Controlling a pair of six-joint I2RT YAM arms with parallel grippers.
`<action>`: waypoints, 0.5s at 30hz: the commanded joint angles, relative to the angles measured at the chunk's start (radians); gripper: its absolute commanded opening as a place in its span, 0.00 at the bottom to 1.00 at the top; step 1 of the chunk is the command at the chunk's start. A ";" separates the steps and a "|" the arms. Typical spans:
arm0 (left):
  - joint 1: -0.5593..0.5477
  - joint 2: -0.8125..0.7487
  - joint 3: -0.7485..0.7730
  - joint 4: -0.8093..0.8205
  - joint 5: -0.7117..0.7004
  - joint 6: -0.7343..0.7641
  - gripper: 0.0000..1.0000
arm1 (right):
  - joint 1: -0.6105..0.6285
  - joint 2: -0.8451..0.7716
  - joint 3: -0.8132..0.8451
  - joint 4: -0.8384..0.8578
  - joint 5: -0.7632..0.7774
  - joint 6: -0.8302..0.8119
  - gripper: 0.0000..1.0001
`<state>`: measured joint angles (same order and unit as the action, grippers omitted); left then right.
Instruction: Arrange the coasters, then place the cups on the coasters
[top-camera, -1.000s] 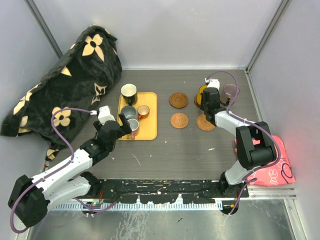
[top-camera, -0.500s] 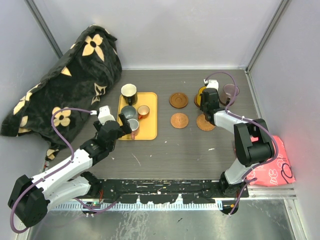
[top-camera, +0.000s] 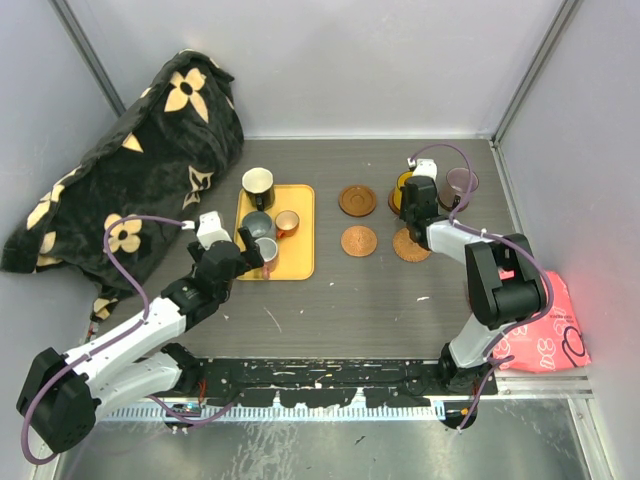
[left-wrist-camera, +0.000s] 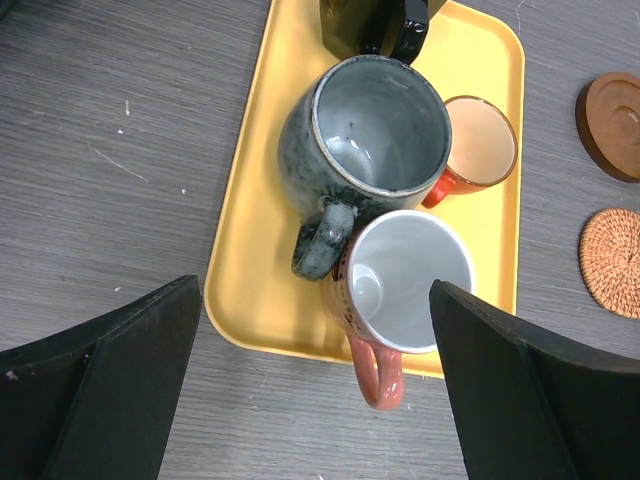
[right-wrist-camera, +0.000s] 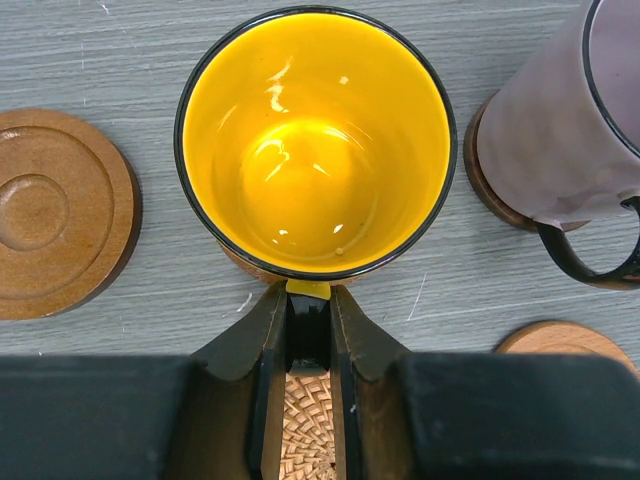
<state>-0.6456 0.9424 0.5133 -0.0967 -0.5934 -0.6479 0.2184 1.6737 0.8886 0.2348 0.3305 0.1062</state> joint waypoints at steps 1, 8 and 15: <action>0.006 0.000 0.010 0.060 -0.001 -0.015 0.98 | -0.004 0.000 0.053 0.106 0.015 -0.010 0.01; 0.006 -0.001 0.011 0.062 0.001 -0.015 0.98 | -0.005 0.007 0.054 0.086 0.020 -0.007 0.00; 0.006 -0.004 0.010 0.060 0.000 -0.016 0.98 | -0.005 0.011 0.068 0.054 0.030 0.003 0.07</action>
<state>-0.6456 0.9432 0.5133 -0.0937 -0.5877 -0.6479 0.2184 1.6855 0.8993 0.2379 0.3351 0.1070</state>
